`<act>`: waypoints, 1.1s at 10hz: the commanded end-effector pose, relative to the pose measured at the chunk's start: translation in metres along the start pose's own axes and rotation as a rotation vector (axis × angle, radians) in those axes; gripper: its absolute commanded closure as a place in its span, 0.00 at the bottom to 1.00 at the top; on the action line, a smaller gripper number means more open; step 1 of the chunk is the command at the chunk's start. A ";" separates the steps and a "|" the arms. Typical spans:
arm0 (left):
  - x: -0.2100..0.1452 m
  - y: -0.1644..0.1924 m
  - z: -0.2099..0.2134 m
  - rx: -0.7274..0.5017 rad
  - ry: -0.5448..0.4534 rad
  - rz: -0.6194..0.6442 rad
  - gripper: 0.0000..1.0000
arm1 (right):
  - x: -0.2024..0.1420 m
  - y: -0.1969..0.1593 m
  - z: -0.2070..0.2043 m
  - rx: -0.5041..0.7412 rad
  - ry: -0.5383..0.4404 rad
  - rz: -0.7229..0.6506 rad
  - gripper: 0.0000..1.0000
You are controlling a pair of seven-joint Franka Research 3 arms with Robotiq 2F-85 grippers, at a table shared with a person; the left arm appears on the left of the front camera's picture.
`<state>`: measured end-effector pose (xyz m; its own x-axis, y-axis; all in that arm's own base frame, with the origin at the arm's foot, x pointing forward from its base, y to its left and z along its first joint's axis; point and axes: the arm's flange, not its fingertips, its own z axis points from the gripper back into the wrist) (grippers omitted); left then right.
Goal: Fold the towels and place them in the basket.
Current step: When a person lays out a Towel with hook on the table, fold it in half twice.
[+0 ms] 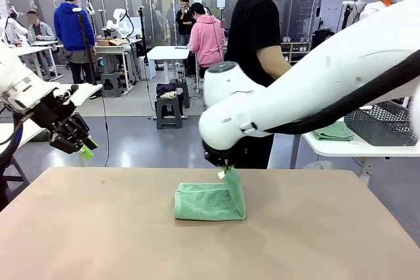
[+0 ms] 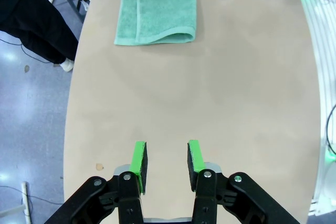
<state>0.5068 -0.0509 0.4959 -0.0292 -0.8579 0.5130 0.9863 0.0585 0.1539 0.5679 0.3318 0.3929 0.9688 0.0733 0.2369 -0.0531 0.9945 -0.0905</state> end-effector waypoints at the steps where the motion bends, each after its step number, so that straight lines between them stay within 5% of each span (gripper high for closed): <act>1: 0.000 0.001 0.002 0.004 -0.001 -0.001 0.58 | 0.018 0.028 -0.014 0.006 0.031 -0.073 1.00; 11: 0.000 0.001 0.002 0.004 -0.001 -0.001 0.58 | 0.013 0.090 -0.030 0.157 0.073 -0.122 1.00</act>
<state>0.5068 -0.0509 0.4959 -0.0292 -0.8579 0.5130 0.9863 0.0586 0.1540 0.5809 0.4176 0.3617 0.9882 -0.0058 0.1534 -0.0044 0.9978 0.0663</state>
